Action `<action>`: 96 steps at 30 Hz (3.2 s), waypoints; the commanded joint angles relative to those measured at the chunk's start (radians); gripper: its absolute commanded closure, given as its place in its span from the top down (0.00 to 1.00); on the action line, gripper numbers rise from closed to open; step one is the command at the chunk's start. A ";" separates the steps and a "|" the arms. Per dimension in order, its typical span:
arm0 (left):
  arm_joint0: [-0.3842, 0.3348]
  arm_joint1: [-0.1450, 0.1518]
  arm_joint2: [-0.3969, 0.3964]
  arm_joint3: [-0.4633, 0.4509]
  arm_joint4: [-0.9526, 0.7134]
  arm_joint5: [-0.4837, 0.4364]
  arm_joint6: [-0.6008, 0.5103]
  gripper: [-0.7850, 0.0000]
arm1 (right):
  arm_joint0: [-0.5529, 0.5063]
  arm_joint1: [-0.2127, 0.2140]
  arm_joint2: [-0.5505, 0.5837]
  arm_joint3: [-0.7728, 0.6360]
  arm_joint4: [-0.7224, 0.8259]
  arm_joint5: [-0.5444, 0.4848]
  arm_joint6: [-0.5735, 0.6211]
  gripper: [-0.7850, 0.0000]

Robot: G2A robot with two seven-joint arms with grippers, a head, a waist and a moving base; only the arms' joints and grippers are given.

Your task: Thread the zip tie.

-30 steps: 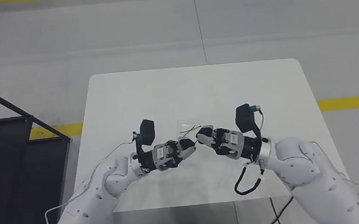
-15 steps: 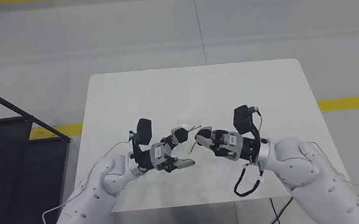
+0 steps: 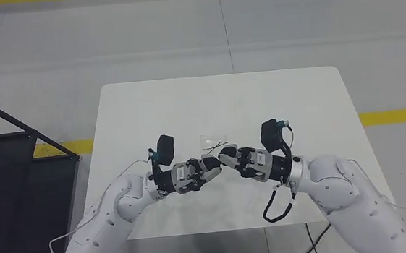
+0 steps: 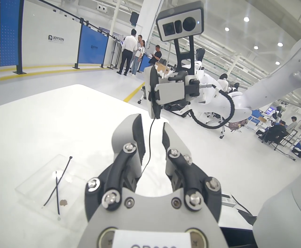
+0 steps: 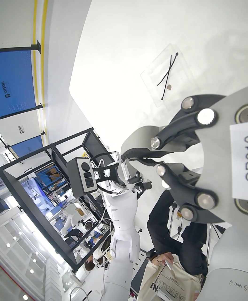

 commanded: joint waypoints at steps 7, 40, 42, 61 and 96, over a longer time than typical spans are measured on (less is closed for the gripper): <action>-0.002 -0.006 0.000 0.004 0.003 -0.001 -0.005 0.15 | 0.003 -0.004 -0.001 0.002 0.002 0.001 0.012 0.00; 0.012 -0.036 -0.037 0.012 -0.038 -0.008 0.104 0.00 | -0.041 -0.016 -0.032 0.112 0.057 -0.112 0.036 0.73; 0.012 -0.039 -0.034 0.014 -0.043 -0.014 0.104 0.00 | -0.028 -0.024 -0.050 0.125 0.038 -0.118 0.002 0.67; 0.007 -0.049 -0.029 0.022 -0.071 -0.021 0.085 0.00 | -0.020 -0.054 -0.096 0.143 -0.080 -0.114 -0.132 0.43; 0.010 -0.057 -0.048 0.029 -0.070 -0.021 0.075 0.82 | -0.021 -0.067 -0.074 0.146 -0.072 -0.124 -0.111 0.00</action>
